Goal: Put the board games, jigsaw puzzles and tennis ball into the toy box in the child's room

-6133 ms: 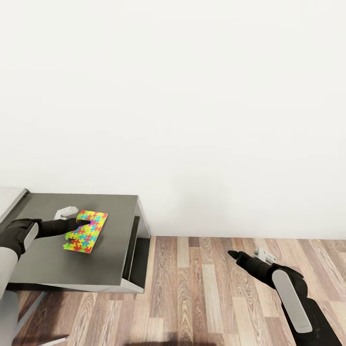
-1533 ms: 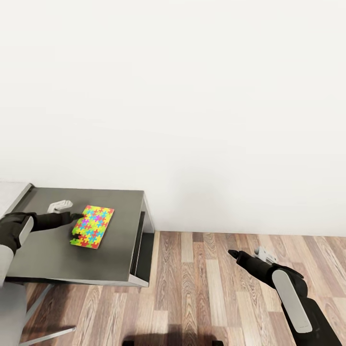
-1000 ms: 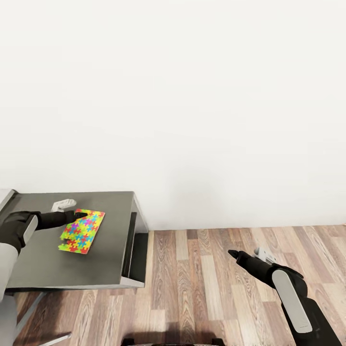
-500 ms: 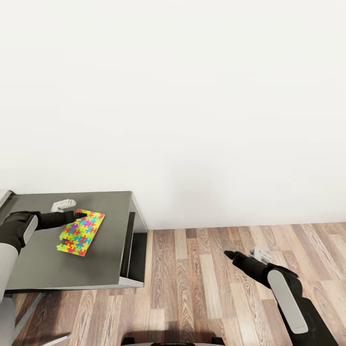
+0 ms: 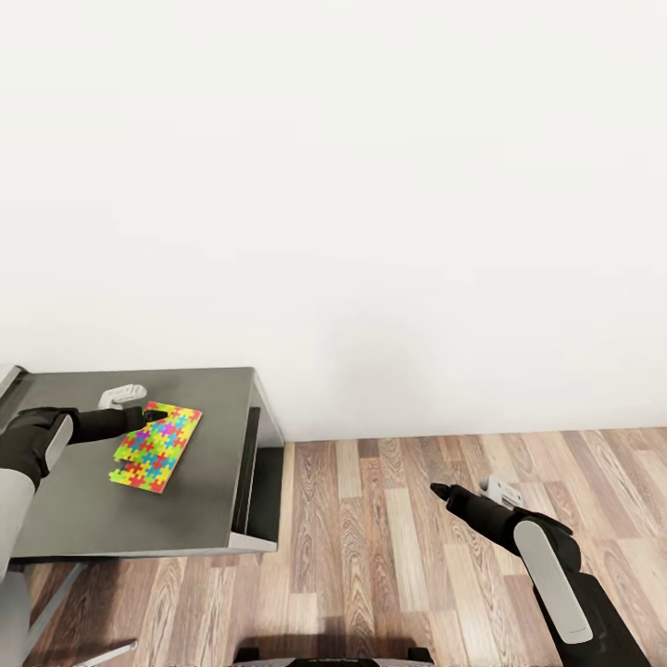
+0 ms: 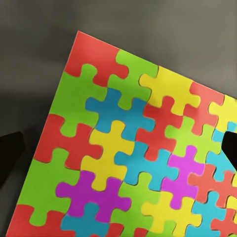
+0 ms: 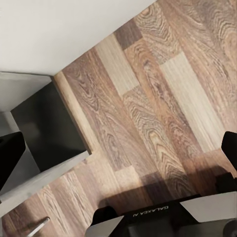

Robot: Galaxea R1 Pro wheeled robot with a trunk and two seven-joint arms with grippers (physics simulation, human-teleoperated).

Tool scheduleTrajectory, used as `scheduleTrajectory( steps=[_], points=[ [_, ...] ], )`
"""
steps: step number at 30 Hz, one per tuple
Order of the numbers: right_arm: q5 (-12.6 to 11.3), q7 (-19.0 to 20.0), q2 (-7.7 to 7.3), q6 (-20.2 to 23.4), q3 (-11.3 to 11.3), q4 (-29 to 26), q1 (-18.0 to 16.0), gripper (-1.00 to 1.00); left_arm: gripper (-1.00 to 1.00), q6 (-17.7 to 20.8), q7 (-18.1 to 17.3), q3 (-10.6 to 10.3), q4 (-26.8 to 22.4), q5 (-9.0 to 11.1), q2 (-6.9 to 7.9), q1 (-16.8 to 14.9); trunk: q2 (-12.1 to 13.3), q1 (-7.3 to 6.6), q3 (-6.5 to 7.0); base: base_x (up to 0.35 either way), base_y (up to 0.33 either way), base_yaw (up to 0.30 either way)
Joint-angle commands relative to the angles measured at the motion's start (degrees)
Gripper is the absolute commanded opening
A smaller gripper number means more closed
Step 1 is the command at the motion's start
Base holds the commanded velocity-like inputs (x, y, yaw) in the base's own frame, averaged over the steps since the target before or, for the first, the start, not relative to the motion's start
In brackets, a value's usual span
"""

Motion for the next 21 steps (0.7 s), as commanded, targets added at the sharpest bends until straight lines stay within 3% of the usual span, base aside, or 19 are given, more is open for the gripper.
scheduleTrajectory(
  steps=[1,21],
  points=[
    [-0.6,-0.5,-0.02,0.2,0.0,-0.1,0.0,1.00,1.00,0.4,-0.4,0.4,0.0,-0.4,-0.05,0.0,-0.1,0.03,-0.17,0.000,0.000,0.000],
    [-0.6,-0.5,0.03,0.1,0.1,-0.1,0.0,1.00,1.00,0.4,-0.4,0.4,0.0,-0.5,-0.05,0.0,-0.1,0.03,-0.62,0.000,0.000,0.000]
  ],
)
